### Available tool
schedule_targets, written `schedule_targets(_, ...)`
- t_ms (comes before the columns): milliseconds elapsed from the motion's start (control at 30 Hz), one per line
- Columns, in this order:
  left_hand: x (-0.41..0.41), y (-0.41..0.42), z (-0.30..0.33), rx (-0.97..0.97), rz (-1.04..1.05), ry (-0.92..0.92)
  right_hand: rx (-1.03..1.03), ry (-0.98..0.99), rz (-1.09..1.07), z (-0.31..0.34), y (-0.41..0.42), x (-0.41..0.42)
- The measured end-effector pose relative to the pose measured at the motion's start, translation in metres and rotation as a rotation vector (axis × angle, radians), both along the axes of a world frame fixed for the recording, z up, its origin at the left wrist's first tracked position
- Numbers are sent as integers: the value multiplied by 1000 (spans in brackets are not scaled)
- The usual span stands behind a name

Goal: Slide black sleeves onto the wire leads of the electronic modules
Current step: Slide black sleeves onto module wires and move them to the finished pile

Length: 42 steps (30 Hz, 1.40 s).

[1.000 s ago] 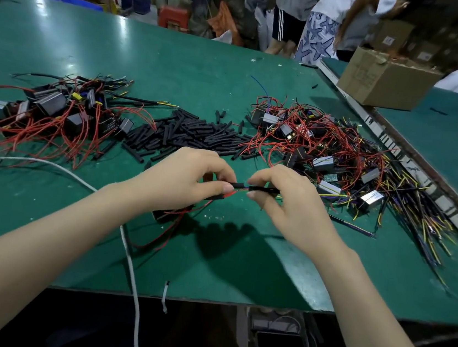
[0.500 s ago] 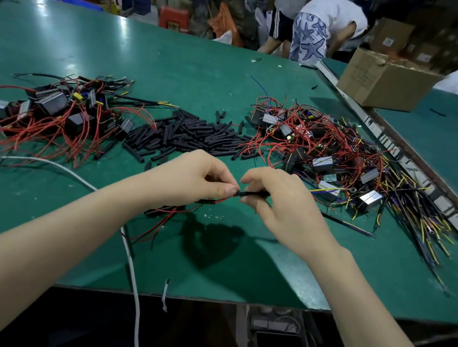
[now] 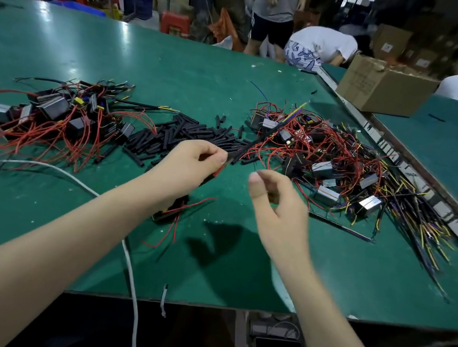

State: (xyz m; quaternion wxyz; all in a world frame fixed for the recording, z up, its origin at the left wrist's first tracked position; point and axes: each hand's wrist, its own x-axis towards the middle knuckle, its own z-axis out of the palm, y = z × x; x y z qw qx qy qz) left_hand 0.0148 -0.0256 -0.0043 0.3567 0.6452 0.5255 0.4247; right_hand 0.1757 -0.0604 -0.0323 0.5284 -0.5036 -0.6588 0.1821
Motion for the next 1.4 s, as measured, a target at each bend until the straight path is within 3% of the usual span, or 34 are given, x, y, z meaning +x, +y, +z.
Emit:
schedule_targets(67,3,-3,-1,6,-83,17,-220,252,30,2,11,-13)
schedule_targets(133,5,-4,-5,1,-134,76,-248,442,34,7,21,-21)
schedule_targets(267,2,1,-9,-27,-52,-23,-191,412,135,7,30,-23)
schedule_targets(400,2,3,-10,-11,-27,17,-274,530,187,5,33,-20)
schedule_targets(567,-15,-10,-14,230,173,418,-344,647,140,1,35,-18)
schedule_targets(667,-29,-26,-23,281,171,697,-347,702,109,-1,36,-19)
schedule_targets(733,-32,-30,-28,290,162,770,-335,713,107,-2,37,-19)
schedule_targets(1000,-8,-27,-33,454,196,725,-247,690,79,0,30,-19)
schedule_targets(1167,-2,-22,-36,360,153,620,-138,622,57,2,26,-16)
schedule_targets(1300,-2,-20,-32,275,83,365,-74,569,86,2,24,-17)
schedule_targets(1400,0,-20,-28,274,123,304,-33,571,98,1,24,-18)
